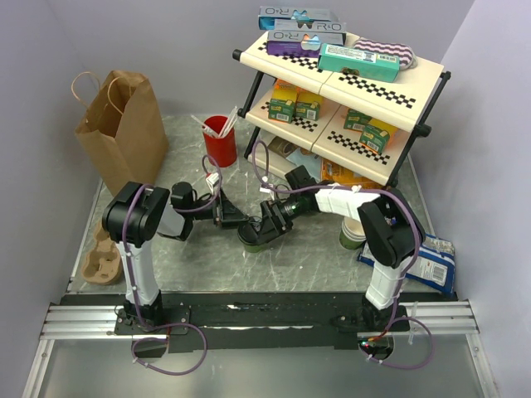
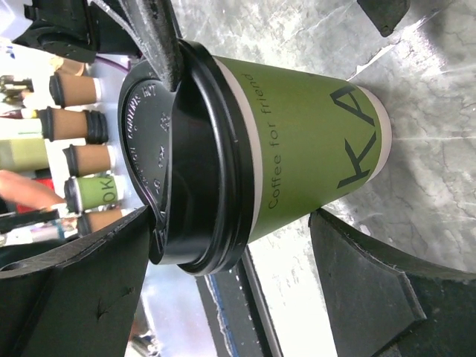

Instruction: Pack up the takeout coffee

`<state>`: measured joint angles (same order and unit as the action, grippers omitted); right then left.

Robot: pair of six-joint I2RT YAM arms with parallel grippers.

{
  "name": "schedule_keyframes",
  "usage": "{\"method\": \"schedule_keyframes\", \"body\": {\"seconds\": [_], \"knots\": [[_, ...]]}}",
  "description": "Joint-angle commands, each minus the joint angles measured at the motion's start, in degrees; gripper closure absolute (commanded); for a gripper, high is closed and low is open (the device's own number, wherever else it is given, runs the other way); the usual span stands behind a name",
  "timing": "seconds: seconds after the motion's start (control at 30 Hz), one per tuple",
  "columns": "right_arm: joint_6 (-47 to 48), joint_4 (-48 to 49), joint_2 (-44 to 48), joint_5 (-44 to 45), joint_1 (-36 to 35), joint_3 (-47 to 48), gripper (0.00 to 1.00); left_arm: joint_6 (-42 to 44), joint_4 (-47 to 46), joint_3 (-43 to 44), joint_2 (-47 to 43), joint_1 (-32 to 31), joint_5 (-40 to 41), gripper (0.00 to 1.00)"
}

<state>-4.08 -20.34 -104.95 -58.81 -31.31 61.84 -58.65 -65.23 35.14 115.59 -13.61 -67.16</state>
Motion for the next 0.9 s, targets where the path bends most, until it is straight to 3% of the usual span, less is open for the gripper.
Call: {"method": "schedule_keyframes", "body": {"seconds": [0.0, 0.1, 0.3, 0.47, 0.77, 0.87], "knots": [[7.6, 8.2, -0.1, 22.5, -1.7, -4.2, 0.1, 13.7, 14.1, -1.6, 2.6, 1.2, 8.6, 0.06], [7.0, 5.1, 3.9, 15.1, -0.5, -1.6, 0.07, 13.7, 14.8, -0.1, -1.8, 1.2, 6.9, 0.03], [10.6, -2.6, 7.6, 10.0, 0.0, 4.8, 0.02, 13.4, 16.9, 2.6, -9.3, 1.1, 3.6, 0.0], [11.5, -5.3, 7.8, 7.6, 1.0, 5.5, 0.01, 18.5, 28.5, 6.4, -13.5, 1.1, 4.2, 0.01], [10.9, -6.5, 6.9, 6.2, 2.7, 6.5, 0.0, 21.2, 34.1, 8.5, -17.8, 1.2, 6.6, 0.01], [10.7, -8.5, 7.8, 5.5, 4.8, 9.0, 0.0, 24.4, 43.0, 12.2, -22.0, 1.4, 10.0, 0.01]]}}
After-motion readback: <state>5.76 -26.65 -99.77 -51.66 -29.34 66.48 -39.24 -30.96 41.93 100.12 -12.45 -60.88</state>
